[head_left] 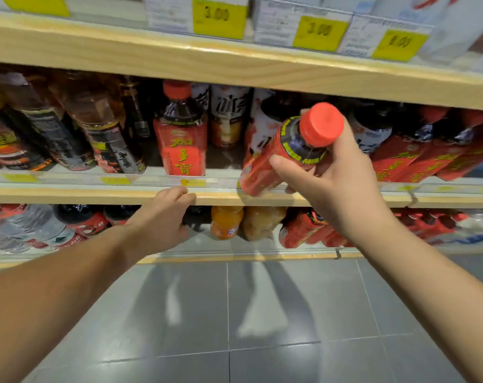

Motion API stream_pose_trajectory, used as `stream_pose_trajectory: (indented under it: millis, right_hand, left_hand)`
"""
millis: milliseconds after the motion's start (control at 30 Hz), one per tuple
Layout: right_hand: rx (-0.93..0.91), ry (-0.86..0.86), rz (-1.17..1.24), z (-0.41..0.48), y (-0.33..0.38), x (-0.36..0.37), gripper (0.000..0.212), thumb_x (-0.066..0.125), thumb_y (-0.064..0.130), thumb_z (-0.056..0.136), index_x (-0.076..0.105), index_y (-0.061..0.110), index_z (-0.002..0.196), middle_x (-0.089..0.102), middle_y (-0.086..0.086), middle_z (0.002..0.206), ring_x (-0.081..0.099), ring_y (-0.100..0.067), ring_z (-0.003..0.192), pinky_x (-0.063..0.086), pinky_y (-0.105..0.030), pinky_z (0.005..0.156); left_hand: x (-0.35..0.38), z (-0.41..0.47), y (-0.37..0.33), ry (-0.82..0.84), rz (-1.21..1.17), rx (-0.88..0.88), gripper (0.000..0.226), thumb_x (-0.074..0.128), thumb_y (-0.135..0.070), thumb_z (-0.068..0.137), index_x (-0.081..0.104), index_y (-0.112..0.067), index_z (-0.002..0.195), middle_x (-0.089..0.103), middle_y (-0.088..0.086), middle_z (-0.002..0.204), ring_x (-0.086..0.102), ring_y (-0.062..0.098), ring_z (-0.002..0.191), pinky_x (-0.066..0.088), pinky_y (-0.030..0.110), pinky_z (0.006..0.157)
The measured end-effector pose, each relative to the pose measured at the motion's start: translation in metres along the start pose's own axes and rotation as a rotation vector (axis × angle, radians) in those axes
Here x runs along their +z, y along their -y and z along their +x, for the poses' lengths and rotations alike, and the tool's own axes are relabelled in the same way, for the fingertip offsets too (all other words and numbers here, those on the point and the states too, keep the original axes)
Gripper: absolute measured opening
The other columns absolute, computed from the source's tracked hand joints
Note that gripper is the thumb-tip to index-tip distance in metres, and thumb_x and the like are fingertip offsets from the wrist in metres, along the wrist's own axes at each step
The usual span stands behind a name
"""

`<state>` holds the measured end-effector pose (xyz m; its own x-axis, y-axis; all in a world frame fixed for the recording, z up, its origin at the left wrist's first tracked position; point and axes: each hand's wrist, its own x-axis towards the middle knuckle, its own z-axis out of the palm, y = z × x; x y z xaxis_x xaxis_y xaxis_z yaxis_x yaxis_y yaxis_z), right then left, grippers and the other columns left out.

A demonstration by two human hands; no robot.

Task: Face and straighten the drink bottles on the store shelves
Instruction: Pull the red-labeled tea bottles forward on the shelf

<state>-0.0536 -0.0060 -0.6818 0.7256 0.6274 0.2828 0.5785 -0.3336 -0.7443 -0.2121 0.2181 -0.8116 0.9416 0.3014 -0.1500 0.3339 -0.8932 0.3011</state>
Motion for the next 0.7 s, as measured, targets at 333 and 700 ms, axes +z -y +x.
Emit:
stream_pose_trajectory:
  millis: [333,700]
  right_hand:
    - [0.198,0.001,-0.062,-0.065,-0.064,-0.108,0.049,0.082,0.051,0.080,0.045,0.052,0.112,0.065,0.034,0.088,0.066,0.003,0.075,0.043,-0.010,0.063]
    - [0.245,-0.115,0.050,-0.095,-0.115,-0.233,0.043,0.084,0.041,0.083,0.056,0.039,0.116,0.070,0.019,0.103,0.070,-0.009,0.090,0.061,-0.038,0.076]
  left_hand:
    - [-0.016,0.021,-0.114,0.118,0.058,0.083,0.063,0.064,-0.033,0.089,0.040,-0.021,0.147,0.037,0.002,0.150,0.035,0.025,0.137,0.036,0.038,0.111]
    - [-0.020,0.059,-0.242,0.167,0.148,0.190,0.069,0.062,-0.043,0.088,0.035,-0.025,0.148,0.029,0.000,0.155,0.031,0.024,0.141,0.036,0.042,0.113]
